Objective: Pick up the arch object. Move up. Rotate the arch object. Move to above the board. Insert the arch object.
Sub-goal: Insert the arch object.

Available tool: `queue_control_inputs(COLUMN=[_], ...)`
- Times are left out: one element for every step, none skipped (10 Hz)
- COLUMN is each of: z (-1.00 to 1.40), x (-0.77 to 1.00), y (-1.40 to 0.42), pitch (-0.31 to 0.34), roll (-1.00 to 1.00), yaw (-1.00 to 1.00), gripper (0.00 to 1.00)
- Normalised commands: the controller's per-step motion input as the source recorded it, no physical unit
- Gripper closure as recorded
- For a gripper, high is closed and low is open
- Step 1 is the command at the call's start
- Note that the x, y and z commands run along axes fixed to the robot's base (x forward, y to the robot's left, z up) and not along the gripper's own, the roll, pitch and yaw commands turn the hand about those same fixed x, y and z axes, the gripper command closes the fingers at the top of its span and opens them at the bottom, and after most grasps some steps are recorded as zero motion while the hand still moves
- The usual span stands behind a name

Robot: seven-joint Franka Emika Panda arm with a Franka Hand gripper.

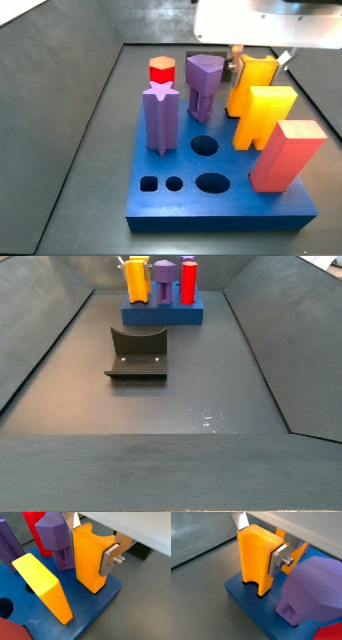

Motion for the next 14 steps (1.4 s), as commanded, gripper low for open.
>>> queue_control_inputs(z=[-0.12, -0.16, -0.18, -0.18, -0.20, -0.21, -0.21, -0.25, -0.43, -0.56, -0.62, -0.57, -0.49, -0.17], x=[-0.16, -0.05, 0.06, 0.27, 0.37, 0.27, 0.19, 0.07, 0.00, 0.00, 0.00, -0.03, -0.15, -0.01], y=[0.00, 0.00, 0.00, 0.00, 0.00, 0.09, 0.10, 0.06, 0.00, 0.00, -0.06, -0.05, -0.08, -0.01], pitch=[-0.027, -0.023, -0.024, -0.033, -0.026, 0.000, 0.000, 0.000, -0.054, -0.083, -0.076, -0.069, -0.091, -0.076], roll=[0.00, 0.00, 0.00, -0.01, -0.02, 0.00, 0.00, 0.00, 0.00, 0.03, 0.05, 0.04, 0.03, 0.00], yaw=[0.00, 0.00, 0.00, 0.00, 0.00, 0.00, 0.00, 0.00, 0.00, 0.00, 0.00, -0.01, -0.07, 0.00], gripper=[1.00, 1.00, 1.00, 1.00, 1.00, 1.00, 1.00, 1.00, 1.00, 1.00, 1.00, 1.00, 1.00, 1.00])
